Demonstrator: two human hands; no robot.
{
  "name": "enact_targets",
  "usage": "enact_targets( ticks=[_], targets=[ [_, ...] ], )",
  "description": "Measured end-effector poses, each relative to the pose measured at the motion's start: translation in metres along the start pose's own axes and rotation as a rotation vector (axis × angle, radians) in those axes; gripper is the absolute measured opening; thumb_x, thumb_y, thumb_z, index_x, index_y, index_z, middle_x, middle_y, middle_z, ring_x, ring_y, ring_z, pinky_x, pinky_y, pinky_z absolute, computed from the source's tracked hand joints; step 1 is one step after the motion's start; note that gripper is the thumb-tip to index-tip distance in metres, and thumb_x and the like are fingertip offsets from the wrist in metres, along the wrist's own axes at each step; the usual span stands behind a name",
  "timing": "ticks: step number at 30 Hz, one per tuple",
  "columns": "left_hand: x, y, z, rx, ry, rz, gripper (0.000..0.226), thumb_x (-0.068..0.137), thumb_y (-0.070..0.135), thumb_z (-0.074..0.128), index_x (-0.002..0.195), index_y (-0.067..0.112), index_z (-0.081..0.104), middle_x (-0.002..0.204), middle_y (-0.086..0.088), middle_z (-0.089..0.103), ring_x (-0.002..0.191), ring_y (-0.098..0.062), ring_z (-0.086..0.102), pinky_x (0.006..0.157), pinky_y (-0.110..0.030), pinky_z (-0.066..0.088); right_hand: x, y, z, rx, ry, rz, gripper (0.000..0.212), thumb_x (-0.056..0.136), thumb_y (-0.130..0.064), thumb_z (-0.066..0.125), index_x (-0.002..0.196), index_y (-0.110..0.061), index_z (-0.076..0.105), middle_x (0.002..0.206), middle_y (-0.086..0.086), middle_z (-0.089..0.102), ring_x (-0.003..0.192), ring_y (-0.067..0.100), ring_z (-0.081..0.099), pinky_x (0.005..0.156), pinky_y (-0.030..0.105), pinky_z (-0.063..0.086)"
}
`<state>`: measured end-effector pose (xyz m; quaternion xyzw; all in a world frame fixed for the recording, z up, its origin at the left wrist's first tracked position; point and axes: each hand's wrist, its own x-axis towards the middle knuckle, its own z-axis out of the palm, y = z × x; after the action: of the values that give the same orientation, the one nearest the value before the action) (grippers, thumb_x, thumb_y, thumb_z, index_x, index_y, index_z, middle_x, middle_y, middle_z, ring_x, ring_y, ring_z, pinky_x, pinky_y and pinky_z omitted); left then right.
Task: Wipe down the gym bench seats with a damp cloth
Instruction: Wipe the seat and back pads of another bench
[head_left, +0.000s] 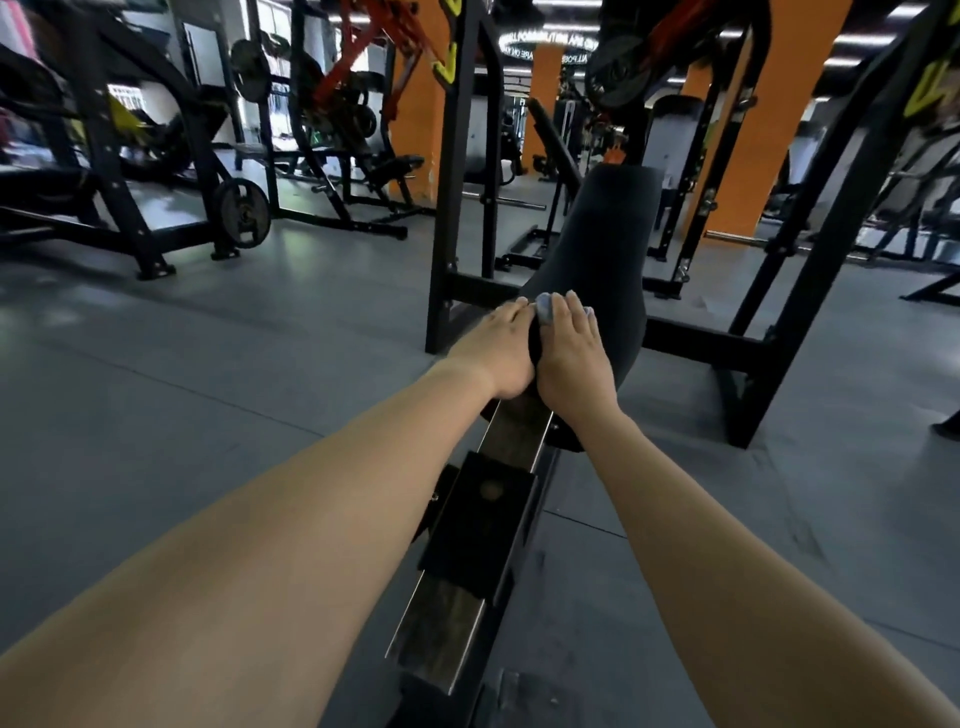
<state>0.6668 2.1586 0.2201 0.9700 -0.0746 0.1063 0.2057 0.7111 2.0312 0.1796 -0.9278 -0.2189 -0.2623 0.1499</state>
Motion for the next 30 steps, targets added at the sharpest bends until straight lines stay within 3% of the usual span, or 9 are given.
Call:
enact_targets(
  ticks=[3,7,10,13,16,18,20,25,30],
  targets=[
    [0.001,0.000,-0.001,-0.004,0.008,0.016,0.082,0.096,0.011,0.058,0.165,0.016,0.014,0.172,-0.002,0.009,0.158,-0.025,0.014,0.127,-0.044,0.022,0.002,-0.009,-0.007,0.050,0.021,0.077,0.053,0.103,-0.011,0.045,0.154,-0.002,0.034,0.166,0.016,0.018,0.157,0.033,0.004,0.128,0.049,0.008],
    [0.002,-0.008,0.003,0.029,0.068,0.089,0.080,0.096,0.016,0.063,0.163,0.013,0.019,0.170,-0.005,0.017,0.153,-0.029,0.024,0.124,-0.042,0.028,0.002,-0.018,-0.011,0.334,0.079,0.278,0.050,0.110,-0.022,0.028,0.158,-0.008,0.029,0.166,0.012,0.023,0.156,0.027,0.014,0.128,0.039,0.013],
    [0.005,-0.020,0.006,0.021,0.089,0.157,0.078,0.094,0.011,0.059,0.163,0.014,0.021,0.169,-0.004,0.019,0.152,-0.028,0.023,0.122,-0.043,0.031,0.005,-0.016,-0.007,0.416,0.263,0.456,0.046,0.109,-0.028,0.023,0.138,-0.007,0.051,0.138,0.013,0.056,0.128,0.029,0.052,0.099,0.039,0.042],
    [0.006,-0.033,0.006,-0.037,0.110,0.226,0.076,0.093,0.006,0.054,0.162,0.014,0.024,0.168,-0.002,0.022,0.151,-0.026,0.023,0.123,-0.041,0.030,0.011,-0.017,-0.004,0.485,0.315,0.618,0.042,0.110,-0.029,0.025,0.134,-0.014,0.055,0.124,0.004,0.058,0.110,0.020,0.055,0.087,0.035,0.041],
    [0.008,-0.046,0.008,-0.174,0.157,0.283,0.070,0.093,0.002,0.052,0.159,0.014,0.032,0.165,0.000,0.030,0.148,-0.024,0.029,0.121,-0.038,0.032,0.018,-0.026,0.006,0.281,0.354,0.455,0.040,0.109,-0.028,0.027,0.136,-0.018,0.055,0.133,0.001,0.057,0.121,0.020,0.053,0.103,0.037,0.042],
    [0.011,-0.054,0.011,-0.296,0.195,0.296,0.063,0.095,0.002,0.051,0.156,0.014,0.038,0.159,0.001,0.038,0.142,-0.021,0.035,0.117,-0.037,0.036,0.021,-0.026,0.020,-0.003,0.283,0.225,0.041,0.108,-0.027,0.030,0.144,-0.021,0.048,0.144,-0.004,0.051,0.135,0.015,0.042,0.117,0.033,0.031],
    [0.013,-0.065,0.015,-0.394,0.228,0.305,0.057,0.097,0.005,0.053,0.152,0.014,0.041,0.154,0.002,0.041,0.138,-0.019,0.037,0.115,-0.035,0.038,0.024,-0.021,0.025,-0.173,0.181,0.106,0.045,0.108,-0.031,0.027,0.151,-0.022,0.038,0.149,-0.006,0.044,0.141,0.015,0.036,0.120,0.037,0.028],
    [0.023,-0.084,0.025,-0.487,0.216,0.344,0.052,0.098,0.013,0.056,0.148,0.017,0.042,0.153,0.001,0.040,0.140,-0.019,0.039,0.116,-0.034,0.036,0.010,-0.016,0.008,-0.120,0.226,0.065,0.045,0.110,-0.037,0.023,0.147,-0.021,0.044,0.145,-0.005,0.049,0.135,0.012,0.042,0.117,0.032,0.034],
    [0.041,-0.102,0.024,-0.503,0.144,0.394,0.052,0.100,0.019,0.057,0.149,0.016,0.039,0.153,0.001,0.038,0.137,-0.020,0.039,0.113,-0.036,0.038,0.024,-0.012,0.004,0.146,0.296,0.585,0.053,0.101,-0.041,0.021,0.125,-0.023,0.064,0.120,-0.007,0.067,0.117,0.014,0.057,0.098,0.037,0.044]
  ],
)
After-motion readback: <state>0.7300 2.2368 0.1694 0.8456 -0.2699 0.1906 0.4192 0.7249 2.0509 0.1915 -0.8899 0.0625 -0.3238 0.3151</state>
